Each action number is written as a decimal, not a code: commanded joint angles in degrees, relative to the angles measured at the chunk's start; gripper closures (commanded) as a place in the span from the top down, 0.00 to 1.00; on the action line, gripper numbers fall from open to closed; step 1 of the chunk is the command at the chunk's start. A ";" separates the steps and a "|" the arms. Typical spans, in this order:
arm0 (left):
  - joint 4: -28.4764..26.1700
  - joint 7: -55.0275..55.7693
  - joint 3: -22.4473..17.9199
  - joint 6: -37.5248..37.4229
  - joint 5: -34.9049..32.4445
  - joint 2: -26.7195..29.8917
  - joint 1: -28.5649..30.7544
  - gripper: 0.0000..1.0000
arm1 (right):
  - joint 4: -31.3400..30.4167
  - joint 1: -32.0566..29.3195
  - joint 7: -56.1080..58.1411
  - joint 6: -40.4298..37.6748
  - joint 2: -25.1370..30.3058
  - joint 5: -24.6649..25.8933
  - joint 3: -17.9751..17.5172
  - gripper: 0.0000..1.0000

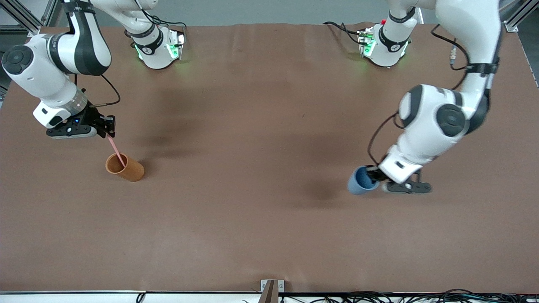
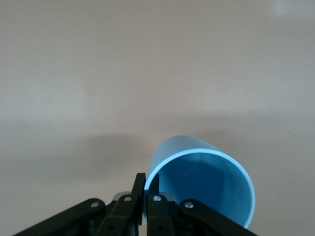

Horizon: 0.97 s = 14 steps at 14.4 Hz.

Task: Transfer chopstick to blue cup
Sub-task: 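Grasp the chopstick with the right gripper while the left gripper slides the blue cup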

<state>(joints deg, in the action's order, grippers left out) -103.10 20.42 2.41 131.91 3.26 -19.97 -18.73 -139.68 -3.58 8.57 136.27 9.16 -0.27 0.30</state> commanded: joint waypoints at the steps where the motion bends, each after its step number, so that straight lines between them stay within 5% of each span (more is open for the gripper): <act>1: 1.58 15.20 -0.04 -0.34 -4.56 -1.03 -7.07 0.01 | -2.00 -0.37 0.57 1.80 0.78 -2.10 -0.03 0.28; 6: 3.08 28.52 0.05 0.79 -5.37 -6.38 -17.37 0.01 | -2.08 -0.37 0.57 1.89 0.25 -2.10 -0.03 0.27; 11: 2.99 31.35 0.23 3.35 -5.19 -9.82 -19.40 0.01 | -1.38 -0.72 0.49 2.24 -0.11 -2.63 -0.03 0.06; 14: 2.99 31.35 0.23 3.44 -5.28 -10.88 -19.67 0.02 | 0.54 -0.99 0.40 0.76 -0.11 -2.72 -0.03 0.04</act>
<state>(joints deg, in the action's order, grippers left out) -101.40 50.76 2.84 135.41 -1.00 -30.17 -37.85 -140.06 -3.87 8.54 137.73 8.55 -1.99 0.63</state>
